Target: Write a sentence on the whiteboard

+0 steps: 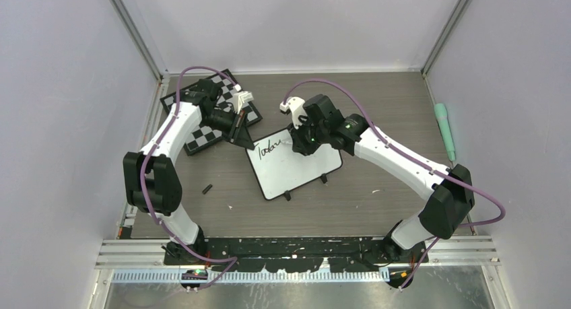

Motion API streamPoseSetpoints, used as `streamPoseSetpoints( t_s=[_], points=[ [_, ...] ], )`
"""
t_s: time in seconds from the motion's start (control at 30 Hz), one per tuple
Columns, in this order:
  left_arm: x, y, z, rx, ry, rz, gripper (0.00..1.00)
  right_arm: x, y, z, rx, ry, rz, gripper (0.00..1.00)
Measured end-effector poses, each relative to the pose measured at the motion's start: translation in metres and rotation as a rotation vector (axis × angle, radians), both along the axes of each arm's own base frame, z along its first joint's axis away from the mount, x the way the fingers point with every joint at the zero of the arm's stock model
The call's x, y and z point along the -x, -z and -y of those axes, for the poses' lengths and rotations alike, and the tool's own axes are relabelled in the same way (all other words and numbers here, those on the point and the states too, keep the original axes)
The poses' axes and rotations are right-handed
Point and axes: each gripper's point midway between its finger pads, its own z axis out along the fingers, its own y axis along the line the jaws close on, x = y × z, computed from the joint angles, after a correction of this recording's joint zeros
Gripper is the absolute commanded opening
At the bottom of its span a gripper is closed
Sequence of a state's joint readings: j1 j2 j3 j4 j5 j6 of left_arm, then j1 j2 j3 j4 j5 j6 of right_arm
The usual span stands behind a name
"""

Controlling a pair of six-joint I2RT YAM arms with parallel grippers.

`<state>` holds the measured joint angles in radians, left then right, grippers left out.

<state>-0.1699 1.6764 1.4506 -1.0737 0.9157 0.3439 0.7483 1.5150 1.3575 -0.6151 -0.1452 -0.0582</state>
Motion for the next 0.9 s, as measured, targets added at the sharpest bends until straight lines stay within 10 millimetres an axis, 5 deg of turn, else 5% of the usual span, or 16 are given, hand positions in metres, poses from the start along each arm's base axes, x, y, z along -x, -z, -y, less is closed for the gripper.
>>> streamPoseSetpoints(
  t_s=[0.47, 0.9],
  points=[
    [0.0, 0.0, 0.0, 0.0, -0.001, -0.001, 0.0, 0.022, 0.021, 0.004, 0.029, -0.033, -0.054, 0.0],
    [0.004, 0.0, 0.0, 0.004, -0.004, -0.001, 0.0, 0.045, 0.005, -0.014, -0.038, -0.124, -0.087, 0.0]
  ],
)
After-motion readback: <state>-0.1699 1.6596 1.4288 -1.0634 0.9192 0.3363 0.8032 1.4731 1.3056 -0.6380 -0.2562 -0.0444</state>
